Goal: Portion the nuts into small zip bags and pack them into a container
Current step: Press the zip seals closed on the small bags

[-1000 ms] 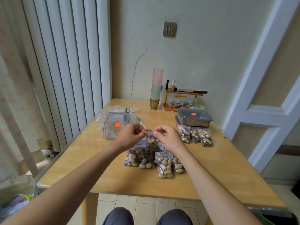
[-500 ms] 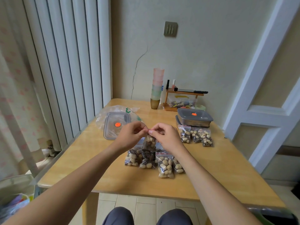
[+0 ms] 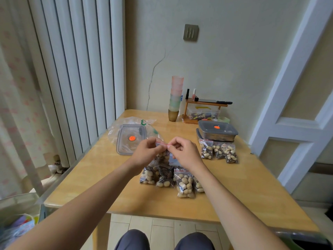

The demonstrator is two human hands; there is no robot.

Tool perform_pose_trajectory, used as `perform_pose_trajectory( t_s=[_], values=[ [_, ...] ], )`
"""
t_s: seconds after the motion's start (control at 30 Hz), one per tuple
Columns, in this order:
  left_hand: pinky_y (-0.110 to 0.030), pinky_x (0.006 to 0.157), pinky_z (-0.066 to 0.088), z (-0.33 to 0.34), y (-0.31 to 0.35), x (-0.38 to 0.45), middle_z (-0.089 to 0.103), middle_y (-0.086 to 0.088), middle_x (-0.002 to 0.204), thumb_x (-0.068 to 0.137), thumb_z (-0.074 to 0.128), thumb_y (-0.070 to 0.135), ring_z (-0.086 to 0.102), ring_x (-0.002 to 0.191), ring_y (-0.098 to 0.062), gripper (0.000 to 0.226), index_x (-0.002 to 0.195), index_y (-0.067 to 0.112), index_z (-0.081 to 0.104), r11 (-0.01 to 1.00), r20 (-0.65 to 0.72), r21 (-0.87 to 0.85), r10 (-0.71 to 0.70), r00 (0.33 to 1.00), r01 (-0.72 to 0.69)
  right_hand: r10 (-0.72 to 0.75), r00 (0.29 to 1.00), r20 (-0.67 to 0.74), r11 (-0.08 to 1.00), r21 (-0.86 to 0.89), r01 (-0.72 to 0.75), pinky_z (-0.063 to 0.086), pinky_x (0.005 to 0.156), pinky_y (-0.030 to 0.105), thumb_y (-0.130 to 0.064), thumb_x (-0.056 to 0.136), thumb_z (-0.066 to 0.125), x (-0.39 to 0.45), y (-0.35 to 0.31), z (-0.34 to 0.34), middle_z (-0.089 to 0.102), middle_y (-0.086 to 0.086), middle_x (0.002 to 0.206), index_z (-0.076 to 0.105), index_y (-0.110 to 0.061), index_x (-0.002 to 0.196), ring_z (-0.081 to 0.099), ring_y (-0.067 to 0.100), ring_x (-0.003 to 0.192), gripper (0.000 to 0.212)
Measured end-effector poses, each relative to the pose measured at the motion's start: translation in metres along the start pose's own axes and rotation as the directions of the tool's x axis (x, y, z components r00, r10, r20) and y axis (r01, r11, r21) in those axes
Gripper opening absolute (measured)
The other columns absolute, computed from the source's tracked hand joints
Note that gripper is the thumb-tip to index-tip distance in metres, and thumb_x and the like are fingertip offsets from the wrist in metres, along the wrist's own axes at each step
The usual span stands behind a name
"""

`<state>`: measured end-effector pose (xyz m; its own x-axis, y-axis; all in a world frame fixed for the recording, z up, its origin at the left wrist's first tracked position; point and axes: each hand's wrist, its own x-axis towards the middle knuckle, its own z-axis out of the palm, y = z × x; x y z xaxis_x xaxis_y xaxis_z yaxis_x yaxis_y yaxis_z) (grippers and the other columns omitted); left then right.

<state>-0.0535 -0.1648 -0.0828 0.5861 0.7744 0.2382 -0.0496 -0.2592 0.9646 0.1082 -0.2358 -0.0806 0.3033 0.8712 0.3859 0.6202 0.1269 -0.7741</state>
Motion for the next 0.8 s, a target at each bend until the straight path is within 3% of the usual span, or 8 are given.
perform_pose_trajectory(
  t_s=[0.07, 0.17, 0.4, 0.5, 0.63, 0.73, 0.8],
  values=[
    [-0.015, 0.06, 0.043, 0.0, -0.001, 0.0, 0.063, 0.008, 0.067, 0.094, 0.069, 0.01, 0.054, 0.061, -0.004, 0.006, 0.09, 0.006, 0.067, 1.0, -0.006, -0.028, -0.009, 1.0, 0.009, -0.008, 1.0, 0.019, 1.0, -0.029, 0.008, 0.048, 0.061, 0.032, -0.02, 0.093, 0.07, 0.001, 0.001, 0.0, 0.064, 0.006, 0.071, 0.066, -0.022, 0.08, 0.058, 0.03, 0.066, 0.014],
    [-0.014, 0.06, 0.044, -0.001, -0.003, 0.001, 0.065, 0.008, 0.066, 0.093, 0.07, 0.006, 0.057, 0.06, -0.002, 0.004, 0.093, 0.002, 0.068, 0.998, -0.005, -0.058, -0.029, 1.0, 0.029, -0.006, 0.999, 0.043, 0.999, -0.038, 0.008, 0.044, 0.061, 0.027, -0.016, 0.094, 0.068, 0.001, 0.0, -0.001, 0.055, -0.005, 0.066, 0.067, -0.019, 0.083, 0.049, 0.014, 0.061, 0.012],
    [-0.016, 0.058, 0.045, -0.002, -0.007, 0.005, 0.069, 0.005, 0.073, 0.095, 0.068, 0.011, 0.059, 0.062, -0.002, 0.012, 0.1, 0.0, 0.071, 0.999, -0.029, 0.0, -0.049, 0.998, 0.049, 0.063, 0.992, 0.106, 0.992, 0.106, -0.075, 0.059, 0.078, 0.038, -0.019, 0.095, 0.071, 0.001, 0.006, -0.004, 0.069, 0.001, 0.079, 0.072, -0.013, 0.092, 0.067, 0.011, 0.066, 0.007],
    [-0.014, 0.059, 0.046, 0.002, -0.006, 0.005, 0.069, 0.0, 0.075, 0.096, 0.067, 0.009, 0.061, 0.062, -0.002, 0.015, 0.102, -0.005, 0.068, 0.999, -0.043, 0.015, -0.035, 0.998, 0.035, 0.053, 0.996, 0.071, 0.998, 0.031, -0.056, 0.053, 0.07, 0.032, -0.019, 0.095, 0.07, 0.001, 0.004, -0.004, 0.063, -0.002, 0.07, 0.068, -0.015, 0.087, 0.061, 0.011, 0.061, 0.01],
    [-0.014, 0.055, 0.044, 0.008, -0.006, 0.006, 0.064, -0.007, 0.072, 0.093, 0.069, 0.006, 0.057, 0.059, -0.006, 0.015, 0.099, -0.008, 0.069, 0.999, -0.086, -0.01, -0.032, 0.996, 0.031, 0.014, 1.0, 0.028, 0.999, -0.045, -0.013, 0.036, 0.055, 0.022, -0.016, 0.095, 0.064, -0.001, -0.001, 0.0, 0.042, -0.008, 0.059, 0.059, -0.014, 0.082, 0.038, 0.01, 0.057, 0.014],
    [-0.018, 0.057, 0.045, 0.006, -0.005, 0.007, 0.066, -0.017, 0.079, 0.091, 0.074, 0.013, 0.056, 0.067, -0.014, 0.013, 0.097, 0.002, 0.075, 0.999, -0.087, -0.024, -0.047, 0.995, 0.045, 0.008, 1.0, 0.005, 0.999, -0.042, -0.008, 0.033, 0.053, 0.018, -0.014, 0.095, 0.063, -0.002, -0.002, -0.001, 0.042, -0.012, 0.055, 0.058, -0.016, 0.081, 0.036, 0.006, 0.055, 0.015],
    [-0.019, 0.062, 0.05, 0.005, -0.004, 0.006, 0.073, -0.013, 0.085, 0.092, 0.073, 0.015, 0.062, 0.072, -0.012, 0.014, 0.098, 0.003, 0.076, 0.996, -0.083, -0.055, -0.068, 0.994, 0.064, 0.01, 1.0, -0.008, 0.999, -0.051, -0.01, 0.034, 0.053, 0.017, -0.014, 0.094, 0.064, -0.002, -0.002, -0.003, 0.044, -0.013, 0.055, 0.06, -0.018, 0.079, 0.038, 0.006, 0.054, 0.015]
  ],
)
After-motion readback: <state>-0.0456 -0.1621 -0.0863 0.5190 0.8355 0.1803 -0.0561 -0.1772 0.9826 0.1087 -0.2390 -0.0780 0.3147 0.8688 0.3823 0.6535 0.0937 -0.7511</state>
